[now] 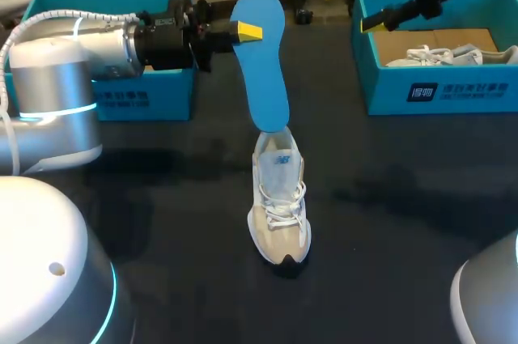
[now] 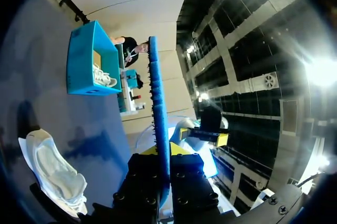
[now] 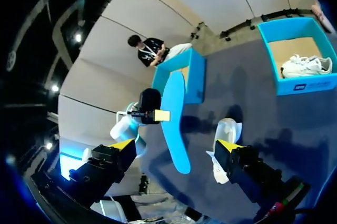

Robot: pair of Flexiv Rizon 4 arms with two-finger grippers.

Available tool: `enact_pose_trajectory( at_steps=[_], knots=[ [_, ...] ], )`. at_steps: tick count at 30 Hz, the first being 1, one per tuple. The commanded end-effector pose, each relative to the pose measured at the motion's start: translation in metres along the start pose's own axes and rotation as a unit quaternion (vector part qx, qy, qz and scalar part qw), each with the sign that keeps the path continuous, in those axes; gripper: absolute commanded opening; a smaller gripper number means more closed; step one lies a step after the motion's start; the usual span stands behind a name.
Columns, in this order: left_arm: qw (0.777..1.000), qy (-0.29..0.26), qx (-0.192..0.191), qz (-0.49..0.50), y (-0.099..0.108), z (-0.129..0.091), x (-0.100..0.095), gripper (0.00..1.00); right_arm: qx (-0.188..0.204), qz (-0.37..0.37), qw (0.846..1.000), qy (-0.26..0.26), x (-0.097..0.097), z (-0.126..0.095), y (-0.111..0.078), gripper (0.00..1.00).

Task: Take the shoe out of the shoebox, open the shoe tongue, remove and reinsert the insole, then place the shoe into the shoebox

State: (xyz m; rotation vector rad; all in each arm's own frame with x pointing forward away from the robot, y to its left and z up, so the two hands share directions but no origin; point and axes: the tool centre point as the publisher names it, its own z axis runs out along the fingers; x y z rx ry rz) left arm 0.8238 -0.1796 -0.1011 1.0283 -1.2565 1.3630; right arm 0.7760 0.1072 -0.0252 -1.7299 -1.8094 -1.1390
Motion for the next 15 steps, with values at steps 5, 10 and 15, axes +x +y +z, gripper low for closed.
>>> enact_pose_trajectory(
  at_steps=[5, 10, 15],
  knots=[
    [1.000, -0.001, 0.000, 0.000, 0.001, 0.000, 0.000, 0.00, -0.003, 0.006, 0.967, 0.255, -0.019, 0.006, -0.011, 1.00],
    [1.000, -0.001, 0.000, 0.000, 0.001, 0.000, 0.000, 0.00, 0.008, 0.010, 0.965, 0.263, -0.025, 0.012, -0.015, 1.00],
    [1.000, -0.001, 0.000, 0.000, 0.001, 0.000, 0.000, 0.00, 0.017, 0.014, 0.960, 0.278, -0.030, 0.018, -0.017, 1.00]
  ],
)
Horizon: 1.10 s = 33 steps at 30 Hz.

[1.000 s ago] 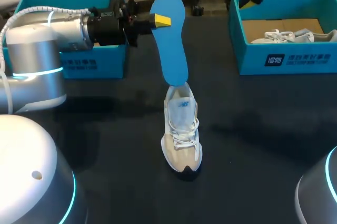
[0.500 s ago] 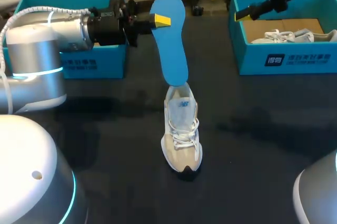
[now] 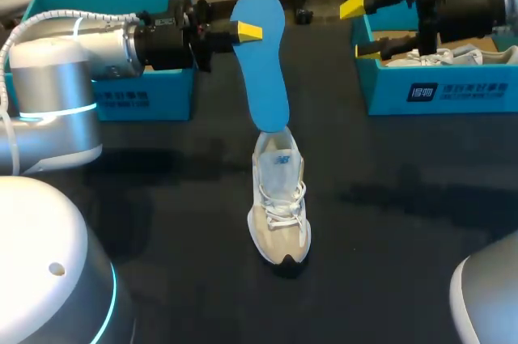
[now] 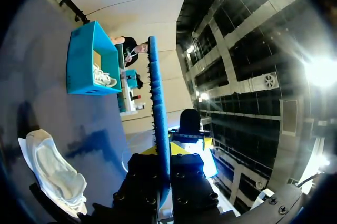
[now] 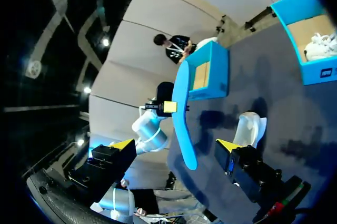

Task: Take the shoe out of the shoebox, open the shoe tongue, remove and reinsert the insole, then place the shoe into the shoebox

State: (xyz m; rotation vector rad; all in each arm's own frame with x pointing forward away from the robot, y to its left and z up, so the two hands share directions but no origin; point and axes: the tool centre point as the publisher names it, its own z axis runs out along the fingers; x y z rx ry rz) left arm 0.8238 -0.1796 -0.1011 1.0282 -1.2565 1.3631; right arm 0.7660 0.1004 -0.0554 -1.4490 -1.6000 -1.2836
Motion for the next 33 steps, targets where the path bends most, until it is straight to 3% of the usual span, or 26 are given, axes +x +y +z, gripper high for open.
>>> enact_pose_trajectory(
  at_steps=[1, 28, 33],
  knots=[
    [1.000, -0.001, 0.000, 0.000, 0.0008, -0.0005, 0.0002, 0.00, 0.004, 0.000, 0.992, 0.123, -0.0074, 0.0067, 0.0001, 1.00],
    [1.000, -0.001, 0.000, 0.000, 0.0008, -0.0005, 0.0002, 0.00, 0.019, 0.011, 0.992, 0.123, -0.0134, 0.0123, -0.0002, 1.00],
    [0.994, 0.010, -0.023, 0.104, -0.0021, -0.0012, 0.0093, 0.00, 0.019, 0.011, 0.992, 0.123, -0.0134, 0.0123, -0.0002, 1.00]
  ],
)
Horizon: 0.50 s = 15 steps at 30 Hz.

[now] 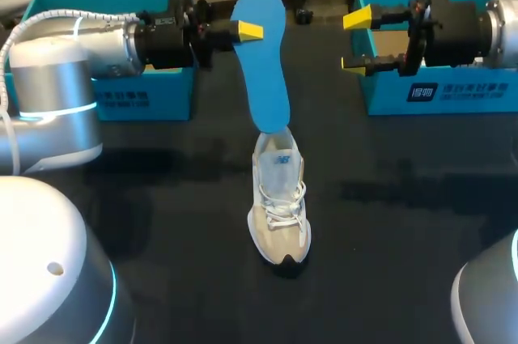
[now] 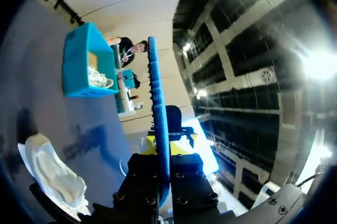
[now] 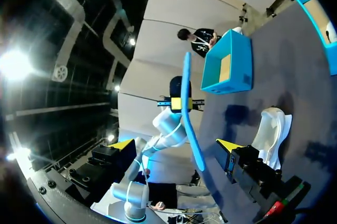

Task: Take the shoe out of the shoebox, open the shoe tongue, remove and reinsert the insole, then place the shoe into the shoebox

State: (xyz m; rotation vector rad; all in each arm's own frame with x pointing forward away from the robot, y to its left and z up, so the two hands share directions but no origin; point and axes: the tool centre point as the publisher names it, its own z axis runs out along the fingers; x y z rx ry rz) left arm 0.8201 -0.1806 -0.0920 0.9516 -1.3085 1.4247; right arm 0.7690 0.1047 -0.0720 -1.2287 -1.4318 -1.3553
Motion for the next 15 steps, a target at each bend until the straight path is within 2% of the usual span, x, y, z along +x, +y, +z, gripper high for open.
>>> enact_pose_trajectory(
  at_steps=[1, 3, 5, 8, 12, 14, 15],
  knots=[
    [0.995, -0.008, -0.022, 0.098, -0.0050, -0.0042, 0.0007, 0.00, 0.001, 0.000, 1.000, 0.000, 0.0001, 0.0023, 0.0014, 1.00],
    [0.991, -0.015, -0.022, 0.129, -0.0058, -0.0046, 0.0000, 0.00, 0.001, 0.000, 1.000, 0.000, 0.0001, 0.0023, 0.0014, 1.00],
    [0.980, -0.044, -0.034, 0.189, -0.0061, -0.0054, -0.0005, 0.00, 0.001, 0.000, 1.000, 0.000, 0.0001, 0.0023, 0.0014, 1.00],
    [0.957, -0.060, -0.018, 0.283, -0.0069, -0.0063, 0.0018, 0.00, 0.001, 0.000, 1.000, 0.000, 0.0001, 0.0023, 0.0014, 1.00],
    [0.893, -0.099, -0.019, 0.438, -0.0084, -0.0089, -0.0011, 0.00, 0.001, 0.000, 1.000, 0.000, 0.0001, 0.0023, 0.0014, 1.00],
    [0.851, -0.108, -0.026, 0.513, -0.0069, -0.0095, -0.0020, 0.00, 0.001, 0.000, 1.000, 0.000, 0.0001, 0.0023, 0.0014, 1.00],
    [0.819, -0.109, -0.041, 0.561, -0.0049, -0.0094, -0.0030, 0.00, 0.001, 0.000, 1.000, 0.000, 0.0001, 0.0023, 0.0014, 1.00]
  ],
)
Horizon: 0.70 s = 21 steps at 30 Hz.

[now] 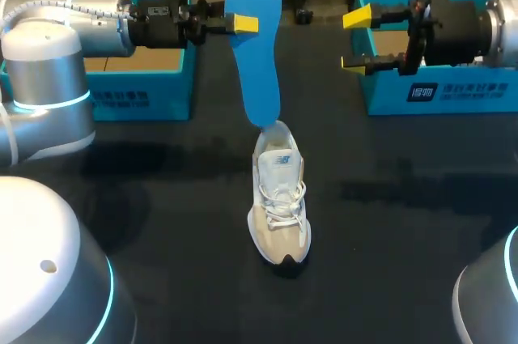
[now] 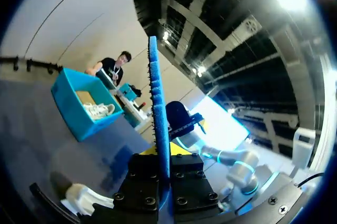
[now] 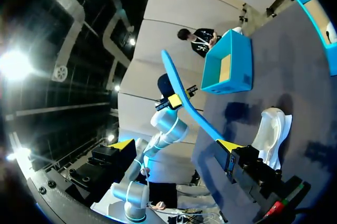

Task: Take the shoe out of the shoebox, open the shoe tongue, remove and reinsert the insole, then place the shoe into the shoebox

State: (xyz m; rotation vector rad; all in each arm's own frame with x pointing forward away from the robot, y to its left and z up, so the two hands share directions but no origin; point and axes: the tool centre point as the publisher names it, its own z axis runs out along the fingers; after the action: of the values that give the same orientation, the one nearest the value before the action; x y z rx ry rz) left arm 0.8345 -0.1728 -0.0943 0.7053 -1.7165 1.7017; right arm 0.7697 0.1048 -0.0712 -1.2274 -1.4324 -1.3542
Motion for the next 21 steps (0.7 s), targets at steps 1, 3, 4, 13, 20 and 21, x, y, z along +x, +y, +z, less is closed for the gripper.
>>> enact_pose_trajectory(
  at_steps=[1, 3, 4, 13, 20, 21],
  knots=[
    [0.928, -0.067, -0.012, 0.367, 0.0076, -0.0003, 0.0056, 0.00, 0.000, 0.000, 1.000, -0.001, -0.0005, 0.0023, 0.0006, 1.00],
    [0.916, -0.059, -0.005, 0.396, 0.0083, 0.0001, 0.0070, 0.00, 0.000, 0.000, 1.000, -0.001, -0.0005, 0.0023, 0.0006, 1.00],
    [0.907, -0.050, -0.001, 0.418, 0.0086, 0.0005, 0.0080, 0.00, 0.000, 0.000, 1.000, -0.001, -0.0005, 0.0023, 0.0006, 1.00],
    [0.861, 0.000, 0.048, 0.507, 0.0062, -0.0015, 0.0142, 0.00, 0.000, 0.000, 1.000, -0.001, -0.0005, 0.0023, 0.0006, 1.00],
    [0.861, 0.000, 0.048, 0.507, 0.0062, -0.0015, 0.0142, 0.00, 0.000, 0.000, 1.000, -0.001, -0.0005, 0.0023, 0.0006, 1.00],
    [0.861, 0.000, 0.048, 0.507, 0.0062, -0.0015, 0.0142, 0.00, 0.000, 0.000, 1.000, -0.001, -0.0005, 0.0023, 0.0006, 1.00]
  ],
)
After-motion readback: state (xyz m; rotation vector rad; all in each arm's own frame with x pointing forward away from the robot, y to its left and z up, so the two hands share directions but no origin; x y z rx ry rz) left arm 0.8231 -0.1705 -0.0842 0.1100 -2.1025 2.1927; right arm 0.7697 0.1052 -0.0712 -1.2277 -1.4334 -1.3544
